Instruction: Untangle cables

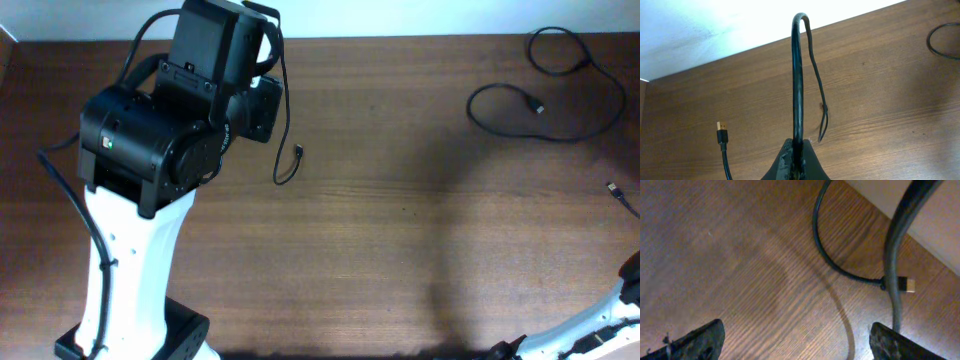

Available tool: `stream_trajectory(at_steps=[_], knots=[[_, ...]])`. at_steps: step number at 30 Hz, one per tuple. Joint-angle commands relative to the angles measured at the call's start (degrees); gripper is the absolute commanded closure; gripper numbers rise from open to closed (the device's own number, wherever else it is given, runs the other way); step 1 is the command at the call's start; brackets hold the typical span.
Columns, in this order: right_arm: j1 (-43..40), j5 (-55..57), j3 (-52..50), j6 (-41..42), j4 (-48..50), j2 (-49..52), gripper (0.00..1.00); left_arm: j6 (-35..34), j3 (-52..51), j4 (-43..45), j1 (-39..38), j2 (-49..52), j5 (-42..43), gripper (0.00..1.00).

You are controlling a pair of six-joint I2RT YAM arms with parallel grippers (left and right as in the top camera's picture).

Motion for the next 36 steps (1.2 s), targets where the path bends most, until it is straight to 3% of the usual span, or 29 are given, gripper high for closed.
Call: stream_trajectory(at_steps=[1, 18, 21, 27, 33, 36], knots=[[0.57, 0.59, -5.25, 0.11, 2.56, -0.44, 0.01, -0.55, 0.2, 0.96, -0.24, 0.2, 0.2, 1.0], [-1.29, 5.2, -2.21, -0.28, 1.88, -9.9, 0.01, -0.52, 0.2, 0.94, -0.22, 2.69, 0.11, 1.0], [-2.73, 8.07, -2.78, -0.28, 2.14, -9.84, 0.01, -0.55, 0.2, 0.31, -0.24, 3.85, -0.46, 1.0], [-9.35, 1.46, -3.61, -0.24, 2.78, -6.8, 0.01, -0.55, 0.2, 1.62, -0.24, 3.89, -0.42, 1.0], [-9.81, -0.42, -3.65, -0.04, 3.8, -2.1, 0.02, -0.55, 0.2, 2.21, -2.32, 3.89, -0.74, 1.0], [-8.7, -1.03, -3.65, -0.04, 4.46, 0.17, 0.03, -0.57, 0.2, 2.32, -4.31, 3.89, -4.83, 1.0]])
